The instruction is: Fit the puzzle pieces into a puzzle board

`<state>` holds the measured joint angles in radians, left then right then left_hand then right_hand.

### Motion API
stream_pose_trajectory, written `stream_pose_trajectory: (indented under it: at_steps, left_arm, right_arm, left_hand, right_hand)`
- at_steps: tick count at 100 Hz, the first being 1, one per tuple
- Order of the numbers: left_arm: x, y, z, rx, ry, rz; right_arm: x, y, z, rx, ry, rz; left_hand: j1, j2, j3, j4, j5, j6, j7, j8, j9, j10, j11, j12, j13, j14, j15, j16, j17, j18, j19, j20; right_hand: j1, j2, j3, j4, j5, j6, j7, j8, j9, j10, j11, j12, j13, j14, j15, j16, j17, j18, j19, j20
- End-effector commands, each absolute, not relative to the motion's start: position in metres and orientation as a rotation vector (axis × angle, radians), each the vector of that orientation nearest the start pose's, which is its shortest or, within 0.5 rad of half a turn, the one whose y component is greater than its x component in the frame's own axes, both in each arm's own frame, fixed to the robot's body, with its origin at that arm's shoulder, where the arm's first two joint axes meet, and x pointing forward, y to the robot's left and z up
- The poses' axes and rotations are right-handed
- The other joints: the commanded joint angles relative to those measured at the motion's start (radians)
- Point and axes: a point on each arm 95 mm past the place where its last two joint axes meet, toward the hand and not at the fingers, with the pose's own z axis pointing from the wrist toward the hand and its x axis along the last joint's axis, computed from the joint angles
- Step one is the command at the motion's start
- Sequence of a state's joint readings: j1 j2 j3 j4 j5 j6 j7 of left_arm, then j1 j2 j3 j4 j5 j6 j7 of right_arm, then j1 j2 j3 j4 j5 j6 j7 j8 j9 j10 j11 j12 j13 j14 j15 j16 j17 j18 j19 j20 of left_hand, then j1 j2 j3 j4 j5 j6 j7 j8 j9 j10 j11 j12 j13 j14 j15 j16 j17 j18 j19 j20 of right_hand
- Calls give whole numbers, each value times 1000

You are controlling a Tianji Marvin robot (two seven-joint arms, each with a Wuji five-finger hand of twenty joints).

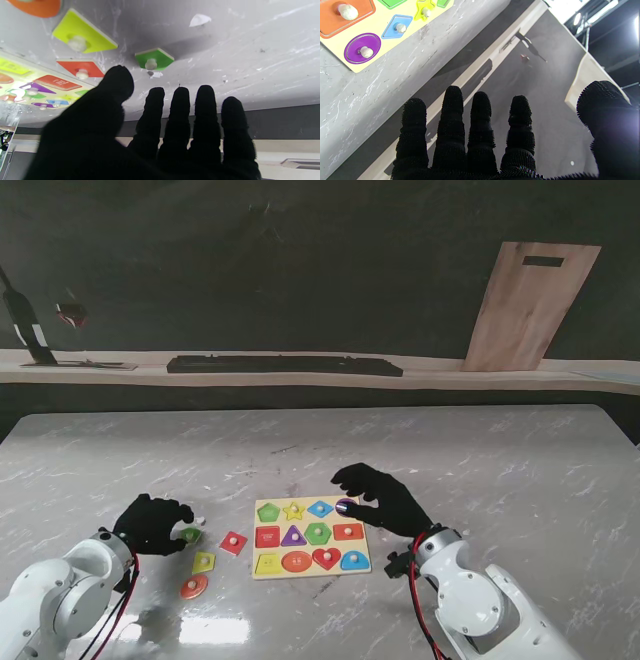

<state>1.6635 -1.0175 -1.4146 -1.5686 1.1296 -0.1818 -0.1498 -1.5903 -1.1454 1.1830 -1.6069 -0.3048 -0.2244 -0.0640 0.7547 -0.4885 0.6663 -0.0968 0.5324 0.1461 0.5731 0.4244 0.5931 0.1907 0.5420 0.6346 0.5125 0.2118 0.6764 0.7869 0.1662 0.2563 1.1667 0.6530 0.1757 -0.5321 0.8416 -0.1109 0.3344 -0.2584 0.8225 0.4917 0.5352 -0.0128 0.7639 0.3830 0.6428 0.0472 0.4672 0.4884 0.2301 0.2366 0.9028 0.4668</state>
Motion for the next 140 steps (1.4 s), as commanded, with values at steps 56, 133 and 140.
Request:
stream_pose_trajectory:
  at_steps: [56,133,140]
  left_arm:
    - [390,87,-367,-1212,1719,-1161]
    - [397,83,-379,-1243,1715,-1160]
    - [397,83,-379,-1242,1718,-1158]
  right_arm:
    - [384,38,-321,-1902,-1239,-2394]
    - [384,39,-321,-1905,-1241,-2390]
    - [384,39,-321,-1905,-1241,-2389]
  left_hand:
    - [39,-19,45,-4,37,-24,71,18,61,-11,28,-24,53,-40,39,-4,20,71,18,-12]
    - [120,-55,0,-76,75,-55,187,3,125,-14,64,-36,96,-41,64,-35,35,78,36,-15]
    - [135,-62,-9,-82,73,-58,209,6,129,-15,71,-32,98,-40,69,-34,37,77,39,-13]
  right_hand:
    - [-10,17,-20,35,10,-36,-9,18,18,-19,-9,2,-2,-4,11,12,-13,12,5,17]
    - [-10,17,-20,35,13,-34,-9,18,20,-21,-10,2,-3,-4,10,12,-14,13,4,17]
    - [-11,16,-20,35,12,-36,-9,18,19,-20,-10,2,-4,-3,10,12,-14,13,4,17]
